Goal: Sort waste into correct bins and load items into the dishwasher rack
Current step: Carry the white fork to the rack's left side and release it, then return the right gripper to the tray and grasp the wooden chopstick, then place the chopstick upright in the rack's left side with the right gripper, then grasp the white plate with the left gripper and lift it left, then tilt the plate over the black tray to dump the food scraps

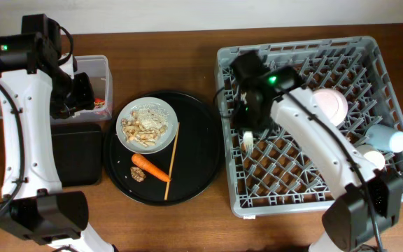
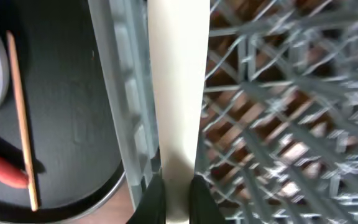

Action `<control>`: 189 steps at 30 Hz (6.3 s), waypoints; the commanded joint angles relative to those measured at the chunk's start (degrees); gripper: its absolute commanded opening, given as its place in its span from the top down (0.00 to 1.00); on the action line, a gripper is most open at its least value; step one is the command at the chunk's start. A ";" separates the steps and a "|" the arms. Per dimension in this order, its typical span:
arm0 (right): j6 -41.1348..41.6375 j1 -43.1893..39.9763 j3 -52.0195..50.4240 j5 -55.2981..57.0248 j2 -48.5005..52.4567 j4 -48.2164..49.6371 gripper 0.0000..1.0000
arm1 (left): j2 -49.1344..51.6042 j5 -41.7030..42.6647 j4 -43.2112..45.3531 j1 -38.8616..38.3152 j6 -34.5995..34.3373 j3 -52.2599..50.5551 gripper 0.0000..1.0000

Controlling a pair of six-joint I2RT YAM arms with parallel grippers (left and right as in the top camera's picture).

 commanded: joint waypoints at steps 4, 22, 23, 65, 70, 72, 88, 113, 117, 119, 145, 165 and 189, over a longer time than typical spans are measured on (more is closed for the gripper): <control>0.74 1.95 -12.96 -3.72 0.20 9.27 0.96 | -1.40 -0.37 -0.31 0.15 -0.74 0.13 0.57; 11.30 19.56 0.31 -4.11 6.86 14.45 0.45 | -1.40 -0.37 -0.09 0.15 -0.72 0.13 0.57; 12.22 20.52 0.31 -4.09 9.18 16.15 0.45 | -1.40 -0.37 -0.09 0.15 -0.74 0.13 0.57; 9.09 7.41 14.71 8.22 9.94 0.66 0.96 | -1.40 -0.39 -0.07 0.15 -0.70 0.13 0.57; -6.14 1.05 13.40 2.34 6.62 -7.56 0.96 | -1.40 -0.37 0.15 0.15 -0.72 0.13 0.57; -8.37 0.98 9.31 2.12 6.62 -7.32 0.95 | -1.40 -0.37 0.09 0.15 -0.72 0.13 0.56; -8.39 -14.05 7.61 -0.26 -10.71 -4.46 0.26 | -1.33 3.74 5.31 -6.19 -0.72 -2.71 0.49; -18.64 -33.68 4.04 -4.52 -13.90 -16.85 0.01 | 5.97 1.92 54.25 -28.26 -4.63 -47.04 0.35; -18.64 -33.68 4.04 -4.52 -13.90 -16.81 0.01 | 7.63 0.44 54.36 -28.26 -4.61 -47.04 0.54; -18.62 -33.68 4.04 -4.52 -13.90 -16.83 0.01 | 7.63 -0.68 54.36 -28.26 -4.61 -47.12 0.72; -18.62 -33.68 4.04 -4.55 -13.90 -17.25 0.00 | 10.97 -11.56 30.12 -28.26 -6.16 -26.80 1.00; -18.62 -33.68 4.04 -4.48 -13.90 -17.09 0.00 | 1.25 -12.20 14.73 -14.45 -9.57 -20.26 1.00; -18.62 -33.68 4.04 -4.11 -13.90 -17.27 0.01 | 1.25 45.03 12.31 22.51 24.72 -20.26 1.00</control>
